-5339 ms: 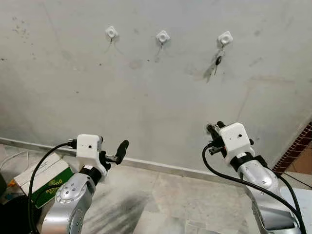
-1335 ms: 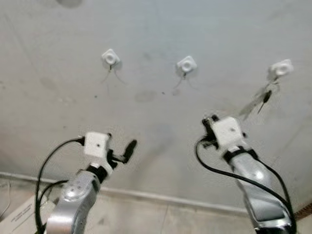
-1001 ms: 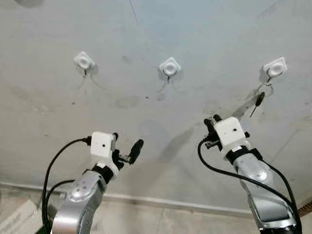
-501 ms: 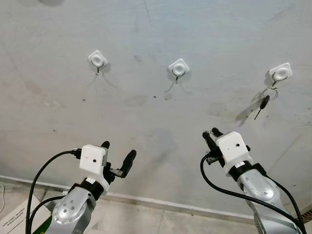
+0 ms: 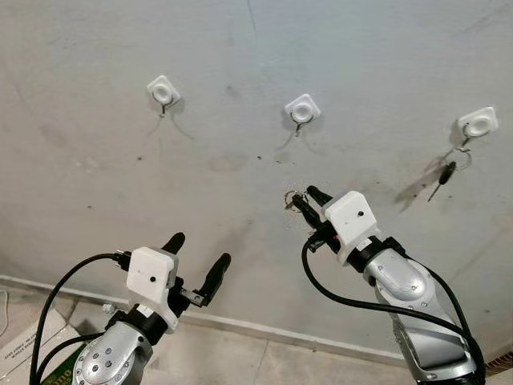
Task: Hang keys on a hook
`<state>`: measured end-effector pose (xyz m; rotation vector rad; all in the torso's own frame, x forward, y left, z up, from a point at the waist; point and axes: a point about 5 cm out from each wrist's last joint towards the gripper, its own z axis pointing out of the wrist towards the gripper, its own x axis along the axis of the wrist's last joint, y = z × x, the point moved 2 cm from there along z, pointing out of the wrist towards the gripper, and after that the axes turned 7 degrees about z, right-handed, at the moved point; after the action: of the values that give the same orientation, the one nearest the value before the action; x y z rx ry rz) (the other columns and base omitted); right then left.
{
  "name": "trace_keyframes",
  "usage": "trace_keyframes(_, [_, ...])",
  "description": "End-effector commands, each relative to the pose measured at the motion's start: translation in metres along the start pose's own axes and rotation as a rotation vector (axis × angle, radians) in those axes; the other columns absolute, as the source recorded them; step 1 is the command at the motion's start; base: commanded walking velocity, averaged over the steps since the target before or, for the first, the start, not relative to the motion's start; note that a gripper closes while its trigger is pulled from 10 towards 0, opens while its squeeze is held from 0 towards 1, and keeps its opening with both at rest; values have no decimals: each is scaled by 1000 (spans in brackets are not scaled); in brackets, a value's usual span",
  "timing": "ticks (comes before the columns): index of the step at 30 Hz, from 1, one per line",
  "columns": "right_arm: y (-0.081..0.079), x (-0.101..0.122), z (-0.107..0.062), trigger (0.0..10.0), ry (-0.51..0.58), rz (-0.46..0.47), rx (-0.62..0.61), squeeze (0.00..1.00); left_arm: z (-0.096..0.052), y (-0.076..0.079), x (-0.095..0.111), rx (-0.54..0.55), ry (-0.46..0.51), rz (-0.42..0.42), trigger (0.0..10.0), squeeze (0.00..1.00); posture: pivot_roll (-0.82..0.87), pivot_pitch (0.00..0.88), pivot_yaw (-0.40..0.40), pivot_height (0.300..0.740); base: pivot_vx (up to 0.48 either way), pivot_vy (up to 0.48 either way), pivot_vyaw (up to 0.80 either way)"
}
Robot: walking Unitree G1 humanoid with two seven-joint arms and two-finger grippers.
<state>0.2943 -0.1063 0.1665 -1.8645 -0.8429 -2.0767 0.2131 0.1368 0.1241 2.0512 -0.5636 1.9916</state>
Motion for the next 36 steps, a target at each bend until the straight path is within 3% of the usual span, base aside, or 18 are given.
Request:
trace_keyframes(1, [-1,8,5,10000,36,-5,20,0,-1,1,5,-1,17,10,10000,0,99,42,-17,740,0,0,0])
trace_keyframes(13, [16,36,20,10000,140,-9,-28,0,-1,-1,4,-5,13,14,10000,0,104,42,-9,740,0,0,0])
trace_keyframes(36, [32,55,35,10000,216,-27,-92,0,3,-1,3,-11,7,12,10000,0,102,36,0,740,0,0,0])
